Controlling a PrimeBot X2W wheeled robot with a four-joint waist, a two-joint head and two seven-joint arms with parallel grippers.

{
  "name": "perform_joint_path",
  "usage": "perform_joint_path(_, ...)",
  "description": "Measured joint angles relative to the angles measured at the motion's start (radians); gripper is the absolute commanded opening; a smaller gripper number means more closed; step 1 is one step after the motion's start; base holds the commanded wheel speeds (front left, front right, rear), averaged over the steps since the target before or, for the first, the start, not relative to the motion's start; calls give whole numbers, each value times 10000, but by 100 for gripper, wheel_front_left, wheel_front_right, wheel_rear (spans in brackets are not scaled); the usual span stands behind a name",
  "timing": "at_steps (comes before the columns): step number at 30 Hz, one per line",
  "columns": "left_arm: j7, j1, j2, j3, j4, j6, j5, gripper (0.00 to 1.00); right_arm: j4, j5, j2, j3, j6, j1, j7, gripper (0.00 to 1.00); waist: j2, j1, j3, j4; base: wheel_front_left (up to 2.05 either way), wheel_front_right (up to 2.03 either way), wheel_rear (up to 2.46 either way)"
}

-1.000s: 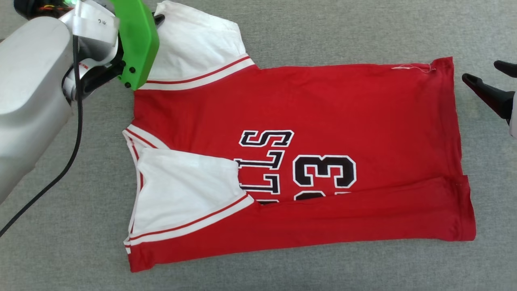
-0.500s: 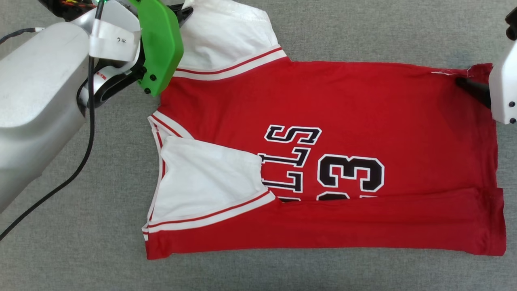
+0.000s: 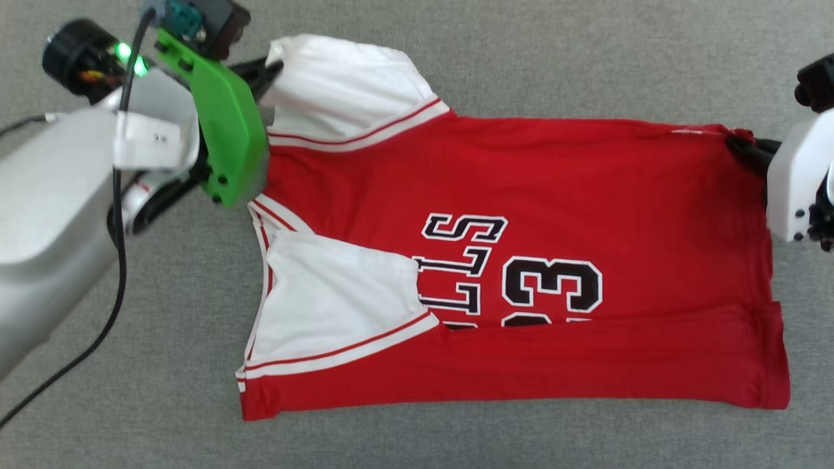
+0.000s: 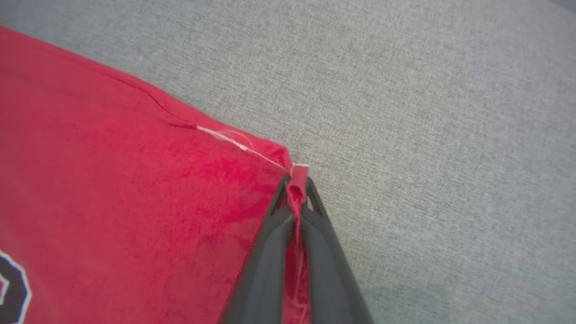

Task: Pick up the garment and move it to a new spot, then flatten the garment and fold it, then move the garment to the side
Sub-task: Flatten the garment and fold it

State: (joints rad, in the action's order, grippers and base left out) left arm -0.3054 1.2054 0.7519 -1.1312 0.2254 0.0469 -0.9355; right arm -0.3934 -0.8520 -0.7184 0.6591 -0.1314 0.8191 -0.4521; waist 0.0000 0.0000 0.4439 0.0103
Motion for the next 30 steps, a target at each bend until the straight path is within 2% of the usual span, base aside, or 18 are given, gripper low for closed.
perform_joint_path(9, 706, -2235, 583, -357, -1406, -909, -527, 0, 907, -428, -654, 140, 0, -1814, 1695, 0, 0, 0, -1121, 31, 0, 0, 0)
perform_joint_path(17, 1127, -4239, 1241, -815, -2410, -1778, -961, 0, 1363, -702, -817, -190, 0, -3903, 2640, 0, 0, 0, -2043, 102, 0, 0, 0)
perform_joint_path(24, 1507, -5722, 1377, -1066, -2673, -2194, -1264, 0, 1691, -867, -709, -679, 0, -5542, 2894, 0, 0, 0, -2490, 137, 0, 0, 0)
perform_joint_path(30, 1741, -6343, 1129, -1166, -2010, -2169, -1732, 0, 1250, -892, -192, -938, 0, -6075, 2642, 0, 0, 0, -2303, 75, 0, 0, 0)
